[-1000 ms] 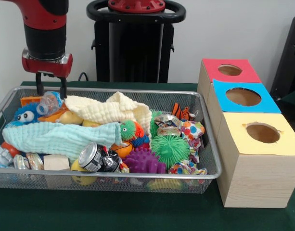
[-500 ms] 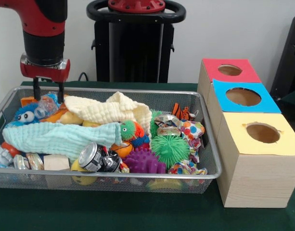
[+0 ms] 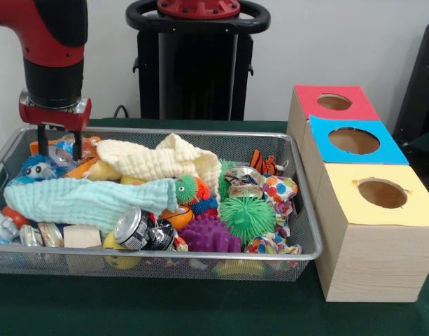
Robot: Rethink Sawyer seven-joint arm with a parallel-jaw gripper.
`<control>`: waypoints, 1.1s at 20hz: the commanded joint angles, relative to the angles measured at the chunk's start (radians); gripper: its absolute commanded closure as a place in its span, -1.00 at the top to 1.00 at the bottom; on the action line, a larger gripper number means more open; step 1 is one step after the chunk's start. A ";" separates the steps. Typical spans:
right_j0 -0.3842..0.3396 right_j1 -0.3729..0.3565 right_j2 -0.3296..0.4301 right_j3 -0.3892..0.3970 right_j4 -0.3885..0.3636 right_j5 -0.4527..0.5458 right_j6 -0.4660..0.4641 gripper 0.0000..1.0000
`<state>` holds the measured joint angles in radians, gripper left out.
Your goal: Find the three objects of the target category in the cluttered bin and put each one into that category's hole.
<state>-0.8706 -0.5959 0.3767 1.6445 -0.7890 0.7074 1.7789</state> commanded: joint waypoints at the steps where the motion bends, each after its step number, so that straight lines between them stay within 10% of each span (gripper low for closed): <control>1: -0.074 0.108 0.093 -0.016 -0.049 -0.099 -0.215 -1.00; 22: -0.029 0.061 0.097 0.019 0.013 -0.022 -0.093 -1.00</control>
<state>-0.9353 -0.5517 0.4461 1.6397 -0.7843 0.6594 1.7789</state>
